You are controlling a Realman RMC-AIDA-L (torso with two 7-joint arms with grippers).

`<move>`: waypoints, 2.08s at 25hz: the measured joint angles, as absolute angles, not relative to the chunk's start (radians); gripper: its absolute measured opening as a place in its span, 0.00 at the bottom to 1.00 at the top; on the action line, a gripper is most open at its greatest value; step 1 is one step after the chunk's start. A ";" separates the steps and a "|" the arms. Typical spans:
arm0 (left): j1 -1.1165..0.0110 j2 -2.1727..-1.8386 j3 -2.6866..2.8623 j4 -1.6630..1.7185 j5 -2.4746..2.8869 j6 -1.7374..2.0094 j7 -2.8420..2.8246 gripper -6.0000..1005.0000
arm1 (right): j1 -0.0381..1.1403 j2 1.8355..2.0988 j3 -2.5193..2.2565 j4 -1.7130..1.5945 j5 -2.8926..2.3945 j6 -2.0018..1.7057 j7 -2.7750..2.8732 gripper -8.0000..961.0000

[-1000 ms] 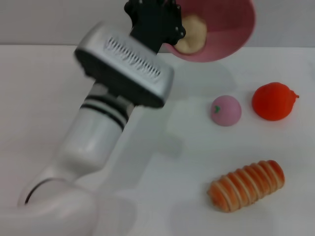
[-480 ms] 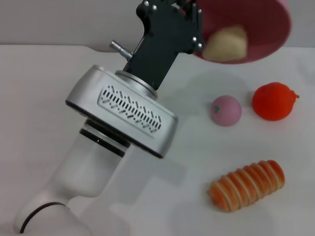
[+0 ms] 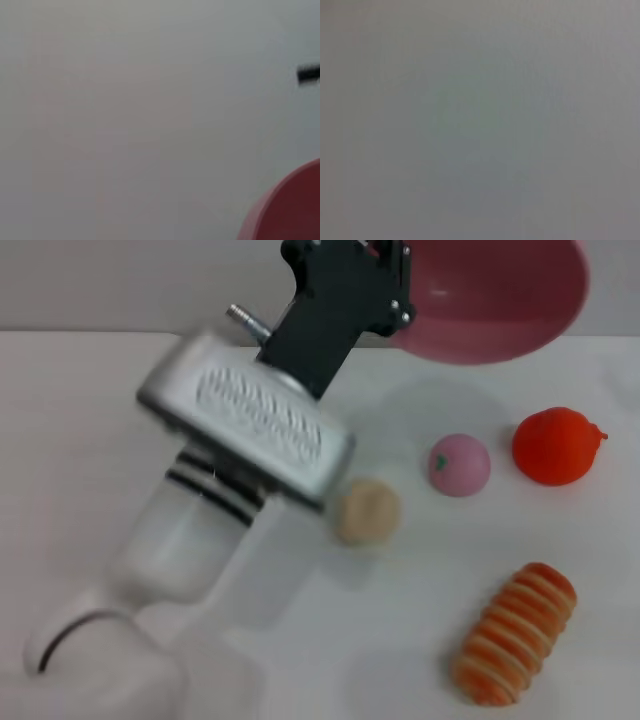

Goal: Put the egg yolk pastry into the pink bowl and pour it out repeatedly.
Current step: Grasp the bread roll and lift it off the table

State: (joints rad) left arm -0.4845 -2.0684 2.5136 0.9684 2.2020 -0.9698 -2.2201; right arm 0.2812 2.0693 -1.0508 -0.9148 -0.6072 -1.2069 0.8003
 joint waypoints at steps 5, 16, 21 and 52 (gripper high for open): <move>-0.539 -2.065 2.258 1.008 2.198 -0.520 -2.399 0.05 | 0.258 2.067 -1.044 -1.030 -0.661 -1.243 1.047 0.65; -0.756 -2.062 1.677 0.959 2.198 0.319 -2.466 0.05 | 0.282 2.027 -0.990 -1.543 -1.291 -1.406 1.717 0.65; -0.837 -2.051 1.418 0.896 2.207 0.548 -2.441 0.05 | 0.458 1.964 -0.984 -1.714 -1.602 -1.667 2.091 0.65; -0.814 -2.045 1.244 0.837 2.209 0.766 -2.374 0.05 | 0.830 2.078 -1.424 -0.802 -2.289 -1.081 2.276 0.65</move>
State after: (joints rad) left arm -0.8141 -2.0455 1.2440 0.8374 2.2088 0.7662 -2.3738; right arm 0.8300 2.0785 -1.4242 -0.8017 -2.2891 -1.0812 2.2762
